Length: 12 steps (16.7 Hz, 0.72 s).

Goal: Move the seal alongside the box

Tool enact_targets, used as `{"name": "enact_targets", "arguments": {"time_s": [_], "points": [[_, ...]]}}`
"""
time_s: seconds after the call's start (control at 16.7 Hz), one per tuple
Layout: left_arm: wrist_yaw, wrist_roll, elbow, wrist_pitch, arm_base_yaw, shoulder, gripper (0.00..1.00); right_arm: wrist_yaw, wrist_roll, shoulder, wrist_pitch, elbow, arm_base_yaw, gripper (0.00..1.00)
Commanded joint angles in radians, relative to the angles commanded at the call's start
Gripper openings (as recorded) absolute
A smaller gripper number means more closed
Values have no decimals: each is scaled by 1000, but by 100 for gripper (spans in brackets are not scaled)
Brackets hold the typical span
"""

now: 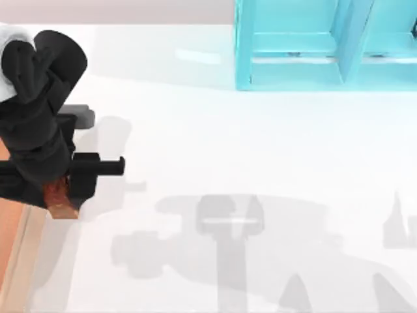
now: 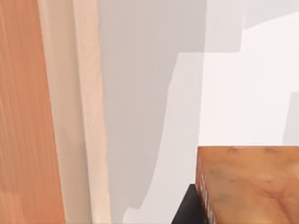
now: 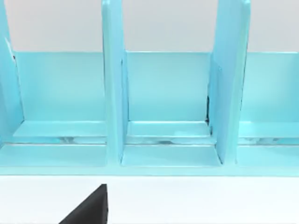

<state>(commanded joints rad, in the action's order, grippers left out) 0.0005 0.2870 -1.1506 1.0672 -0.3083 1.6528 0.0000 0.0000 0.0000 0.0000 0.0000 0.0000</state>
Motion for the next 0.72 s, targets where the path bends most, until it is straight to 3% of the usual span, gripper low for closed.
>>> {"name": "enact_targets", "arguments": {"time_s": [0.66, 0.72], "points": [[0, 0, 0, 0, 0, 0, 98, 0, 0, 0, 0, 0, 0, 100], [0, 0, 0, 0, 0, 0, 100, 0, 0, 0, 0, 0, 0, 100]]}}
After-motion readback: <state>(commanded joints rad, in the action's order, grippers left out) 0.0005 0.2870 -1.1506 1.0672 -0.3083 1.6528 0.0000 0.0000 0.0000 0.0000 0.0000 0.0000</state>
